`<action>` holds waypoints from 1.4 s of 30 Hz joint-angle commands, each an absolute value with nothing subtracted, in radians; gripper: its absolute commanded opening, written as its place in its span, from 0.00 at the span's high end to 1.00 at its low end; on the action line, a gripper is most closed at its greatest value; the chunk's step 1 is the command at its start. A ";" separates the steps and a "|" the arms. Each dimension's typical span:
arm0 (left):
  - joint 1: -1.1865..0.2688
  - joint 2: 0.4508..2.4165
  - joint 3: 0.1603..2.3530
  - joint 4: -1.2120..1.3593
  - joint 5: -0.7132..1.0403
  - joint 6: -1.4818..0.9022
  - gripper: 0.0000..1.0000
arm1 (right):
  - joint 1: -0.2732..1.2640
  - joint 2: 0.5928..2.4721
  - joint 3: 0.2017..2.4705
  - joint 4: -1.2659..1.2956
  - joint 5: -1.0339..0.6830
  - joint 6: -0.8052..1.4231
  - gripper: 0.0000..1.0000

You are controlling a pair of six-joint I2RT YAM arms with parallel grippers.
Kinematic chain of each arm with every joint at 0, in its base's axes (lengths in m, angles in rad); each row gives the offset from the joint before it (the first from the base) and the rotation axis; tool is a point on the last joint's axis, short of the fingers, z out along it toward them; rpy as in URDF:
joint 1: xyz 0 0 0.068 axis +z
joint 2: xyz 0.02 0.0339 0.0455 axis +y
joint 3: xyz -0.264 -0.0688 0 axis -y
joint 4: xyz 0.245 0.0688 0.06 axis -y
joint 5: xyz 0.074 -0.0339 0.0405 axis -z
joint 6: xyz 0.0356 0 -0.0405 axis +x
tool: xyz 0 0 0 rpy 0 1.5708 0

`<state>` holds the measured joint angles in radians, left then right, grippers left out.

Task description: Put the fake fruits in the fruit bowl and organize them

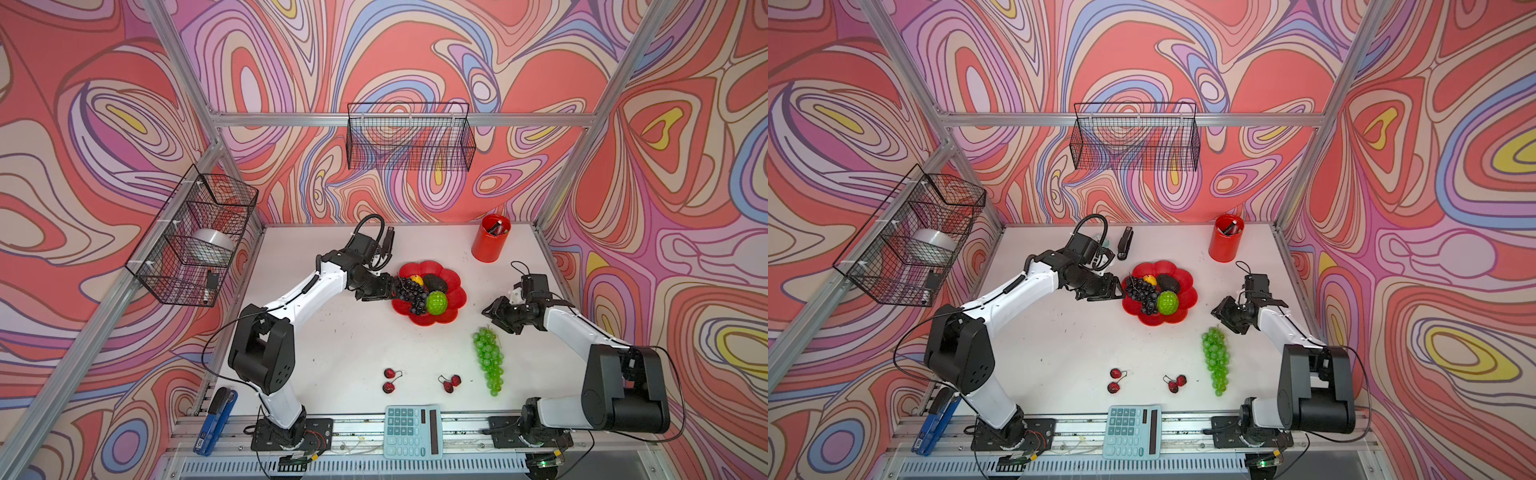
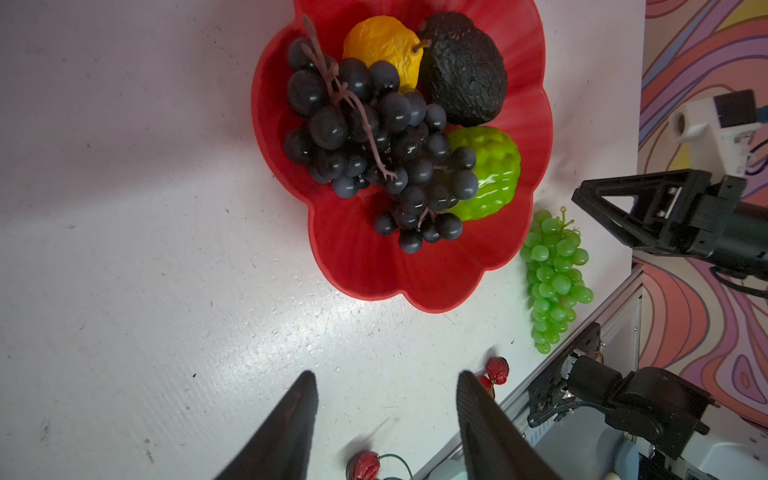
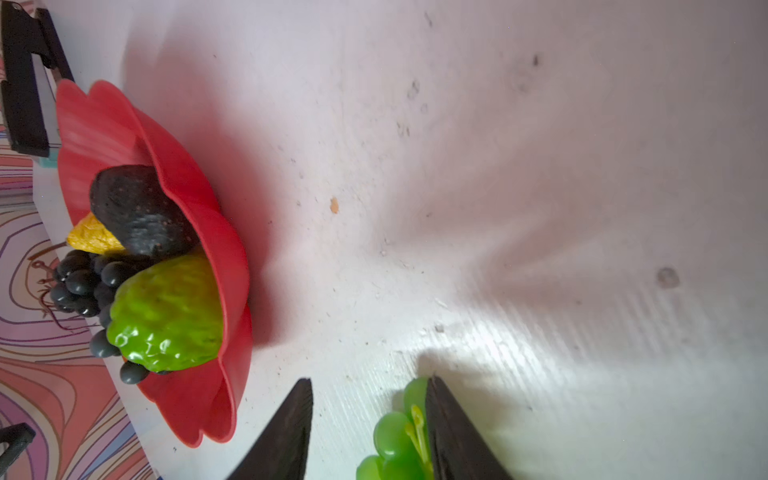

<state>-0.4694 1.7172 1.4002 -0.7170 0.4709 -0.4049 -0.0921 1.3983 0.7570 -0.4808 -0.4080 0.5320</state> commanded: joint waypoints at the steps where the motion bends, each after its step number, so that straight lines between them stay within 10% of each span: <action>1: -0.463 1.729 1.399 -0.706 0.473 -0.416 0.43 | -0.097 1.373 0.786 -0.531 -0.373 0.488 0.53; 13: -0.463 1.730 1.368 -0.677 0.478 -0.423 0.43 | -0.069 1.399 0.813 -0.624 -0.307 0.437 0.48; 20: -0.463 1.735 1.370 -0.677 0.480 -0.412 0.43 | -0.139 1.339 0.735 -0.620 -0.315 0.490 0.29; 42: -0.464 1.700 1.356 -0.683 0.478 -0.419 0.43 | -0.159 1.299 0.664 -0.603 -0.495 0.514 0.53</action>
<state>-0.4694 1.7203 1.3670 -0.6876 0.4717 -0.4160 -0.1577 1.3167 0.6853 -0.5964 -0.4713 0.5060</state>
